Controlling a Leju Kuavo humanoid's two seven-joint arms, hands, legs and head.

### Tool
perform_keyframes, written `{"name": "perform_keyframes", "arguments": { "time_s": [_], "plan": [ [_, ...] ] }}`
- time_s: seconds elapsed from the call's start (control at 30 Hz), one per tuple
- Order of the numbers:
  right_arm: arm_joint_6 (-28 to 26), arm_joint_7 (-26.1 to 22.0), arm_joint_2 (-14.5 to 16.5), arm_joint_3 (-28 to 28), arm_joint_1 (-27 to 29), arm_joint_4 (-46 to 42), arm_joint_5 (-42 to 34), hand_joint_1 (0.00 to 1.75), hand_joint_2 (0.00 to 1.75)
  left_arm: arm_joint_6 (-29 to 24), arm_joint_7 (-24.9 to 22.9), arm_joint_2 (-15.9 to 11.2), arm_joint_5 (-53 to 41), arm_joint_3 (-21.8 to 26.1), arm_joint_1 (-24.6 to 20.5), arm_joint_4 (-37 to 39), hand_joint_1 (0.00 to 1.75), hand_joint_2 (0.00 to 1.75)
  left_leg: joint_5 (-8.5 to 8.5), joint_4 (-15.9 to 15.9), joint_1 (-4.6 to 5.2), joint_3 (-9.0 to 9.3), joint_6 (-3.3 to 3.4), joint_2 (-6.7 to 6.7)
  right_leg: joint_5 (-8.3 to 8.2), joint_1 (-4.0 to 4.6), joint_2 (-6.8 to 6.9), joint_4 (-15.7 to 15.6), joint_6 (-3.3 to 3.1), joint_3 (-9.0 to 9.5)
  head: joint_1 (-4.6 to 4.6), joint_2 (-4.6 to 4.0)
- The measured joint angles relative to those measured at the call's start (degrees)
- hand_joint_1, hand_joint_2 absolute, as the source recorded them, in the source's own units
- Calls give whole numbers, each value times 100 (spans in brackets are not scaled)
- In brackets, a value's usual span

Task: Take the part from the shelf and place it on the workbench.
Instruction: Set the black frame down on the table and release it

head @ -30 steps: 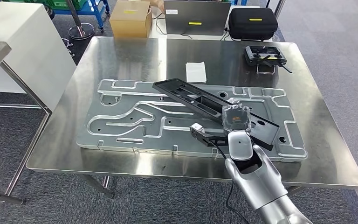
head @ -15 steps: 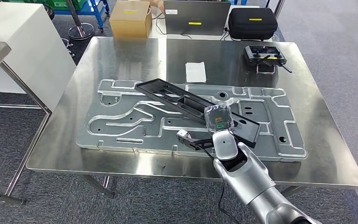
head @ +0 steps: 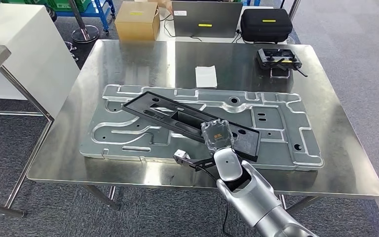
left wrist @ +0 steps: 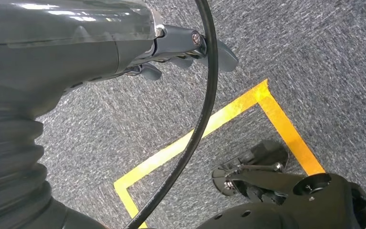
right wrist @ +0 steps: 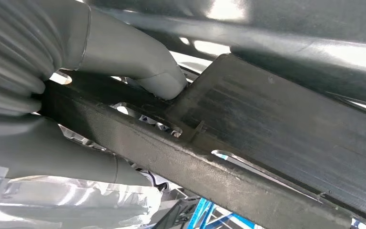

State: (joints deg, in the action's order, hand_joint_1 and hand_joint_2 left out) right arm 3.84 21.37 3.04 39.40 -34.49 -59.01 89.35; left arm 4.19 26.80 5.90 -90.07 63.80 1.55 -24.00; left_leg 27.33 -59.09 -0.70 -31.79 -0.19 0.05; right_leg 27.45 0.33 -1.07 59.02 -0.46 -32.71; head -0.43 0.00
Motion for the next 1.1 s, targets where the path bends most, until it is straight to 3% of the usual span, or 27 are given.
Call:
{"name": "perform_keyframes", "arguments": {
  "time_s": [0.1, 1.1],
  "plan": [
    [5, -30, 44, 33, 4, 27, 0, 0, 175, -14, -13, 0, 0, -1, -4, 0, 0, 175, 2, 1, -2, 8, -3, 3, 0, 2, -3, 0, 0, 6, 1, 0],
    [62, 84, 120, -120, 255, -393, 0, 0, 175, -100, 96, 4, 0, -133, 15, 2, 0, 175, -1, 1, -3, 9, -11, 0, 1, 2, 2, 0, -1, 9, 1, -1]
  ]
}}
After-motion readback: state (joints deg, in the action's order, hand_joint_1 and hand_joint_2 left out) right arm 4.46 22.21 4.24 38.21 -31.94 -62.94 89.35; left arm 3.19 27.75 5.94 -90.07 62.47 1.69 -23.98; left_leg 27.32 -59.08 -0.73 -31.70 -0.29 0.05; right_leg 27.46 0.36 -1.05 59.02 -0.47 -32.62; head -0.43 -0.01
